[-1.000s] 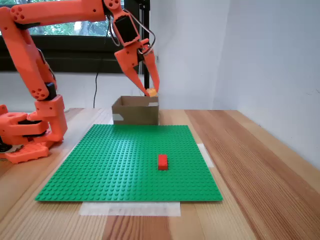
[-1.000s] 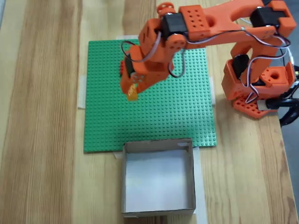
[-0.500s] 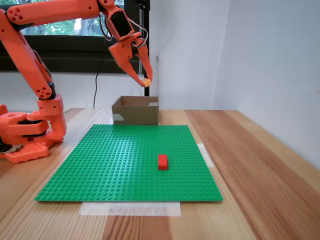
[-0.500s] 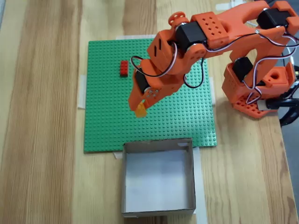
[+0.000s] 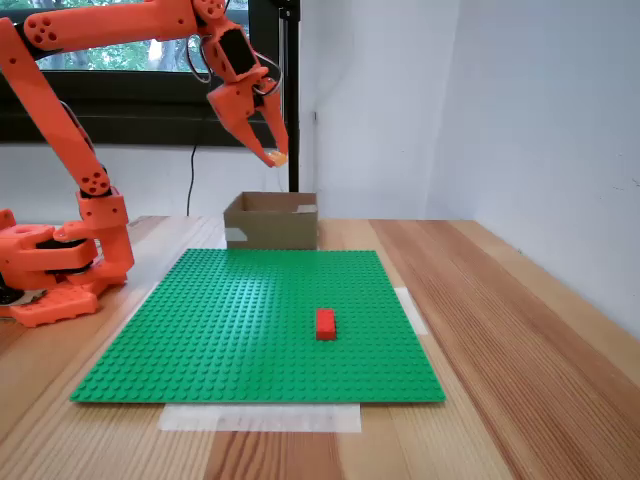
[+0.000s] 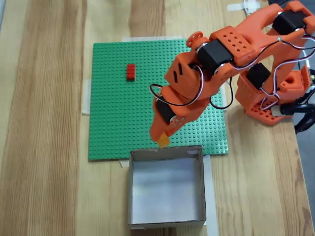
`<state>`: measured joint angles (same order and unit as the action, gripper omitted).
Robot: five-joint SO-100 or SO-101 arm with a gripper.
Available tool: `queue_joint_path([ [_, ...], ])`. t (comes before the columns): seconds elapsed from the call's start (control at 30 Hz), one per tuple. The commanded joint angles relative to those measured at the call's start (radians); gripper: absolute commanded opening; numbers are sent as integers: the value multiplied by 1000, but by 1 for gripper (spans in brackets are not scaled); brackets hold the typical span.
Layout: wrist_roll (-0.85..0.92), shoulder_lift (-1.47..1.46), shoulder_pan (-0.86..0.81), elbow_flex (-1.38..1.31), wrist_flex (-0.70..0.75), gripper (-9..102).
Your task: Pick the yellow lego block and put it in the box.
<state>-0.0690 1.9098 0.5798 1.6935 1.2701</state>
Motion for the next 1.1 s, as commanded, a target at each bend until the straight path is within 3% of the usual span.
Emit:
queue_joint_path([
  [0.0, 12, 12, 17, -32, -18, 3],
  [1.07, 11, -290, 150, -152, 2, 2],
])
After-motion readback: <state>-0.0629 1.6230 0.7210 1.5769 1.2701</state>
